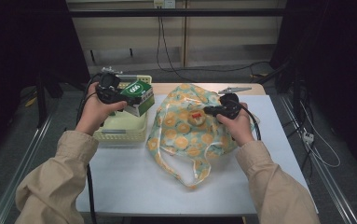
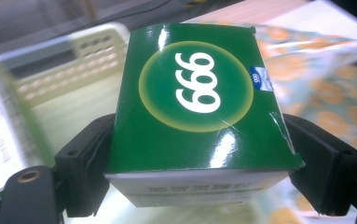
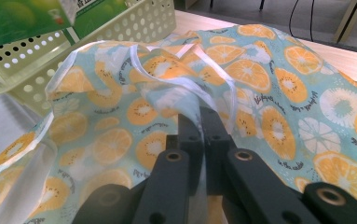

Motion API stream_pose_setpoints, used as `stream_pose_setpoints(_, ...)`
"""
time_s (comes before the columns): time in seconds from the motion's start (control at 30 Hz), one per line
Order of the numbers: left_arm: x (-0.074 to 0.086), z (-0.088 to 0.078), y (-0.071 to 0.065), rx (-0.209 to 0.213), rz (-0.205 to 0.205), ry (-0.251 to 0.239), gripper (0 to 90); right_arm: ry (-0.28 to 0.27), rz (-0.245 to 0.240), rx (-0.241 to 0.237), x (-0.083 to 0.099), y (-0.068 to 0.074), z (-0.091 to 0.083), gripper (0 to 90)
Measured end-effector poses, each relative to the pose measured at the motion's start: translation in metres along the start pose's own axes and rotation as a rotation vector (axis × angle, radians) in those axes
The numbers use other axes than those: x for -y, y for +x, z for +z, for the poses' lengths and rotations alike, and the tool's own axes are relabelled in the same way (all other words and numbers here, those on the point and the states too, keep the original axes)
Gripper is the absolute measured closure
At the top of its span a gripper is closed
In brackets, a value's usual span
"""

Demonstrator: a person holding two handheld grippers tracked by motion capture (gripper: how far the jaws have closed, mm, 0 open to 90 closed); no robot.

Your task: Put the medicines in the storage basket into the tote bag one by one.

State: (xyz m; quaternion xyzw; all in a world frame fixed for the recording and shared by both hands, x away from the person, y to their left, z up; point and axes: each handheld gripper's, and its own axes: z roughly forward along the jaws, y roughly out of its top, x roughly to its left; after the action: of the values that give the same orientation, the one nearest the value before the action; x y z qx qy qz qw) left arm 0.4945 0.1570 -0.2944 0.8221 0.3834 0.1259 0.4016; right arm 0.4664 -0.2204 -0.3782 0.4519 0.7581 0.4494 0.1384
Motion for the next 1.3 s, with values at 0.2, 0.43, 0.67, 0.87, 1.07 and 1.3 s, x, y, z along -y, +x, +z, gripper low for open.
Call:
stream_pose_setpoints(0.2, -0.005, 0.002, -0.032, 0.094, 0.089, 0.010, 16.1, 0.004, -0.001, -0.006, 0.000, 0.002, 0.004, 89.8)
stream_pose_setpoints(0.43, -0.008, 0.013, -0.061, 0.174, 0.138, 0.010, 16.1, 0.002, -0.002, -0.007, 0.000, 0.003, 0.003, 89.9)
stream_pose_setpoints(0.67, -0.004, 0.028, -0.080, 0.224, 0.162, 0.015, 16.1, -0.020, 0.008, -0.001, -0.001, 0.000, -0.001, 89.8)
stream_pose_setpoints(0.87, -0.001, 0.043, -0.098, 0.264, 0.195, 0.037, 16.1, -0.024, 0.009, 0.000, -0.002, -0.001, -0.003, 89.8)
stream_pose_setpoints(1.07, 0.007, 0.065, -0.111, 0.265, 0.225, 0.067, 16.1, -0.024, 0.006, -0.002, -0.003, 0.001, -0.004, 89.8)
stream_pose_setpoints(1.3, 0.020, 0.093, -0.120, 0.270, 0.226, 0.096, 16.1, -0.028, -0.008, -0.006, -0.006, 0.005, -0.007, 89.8)
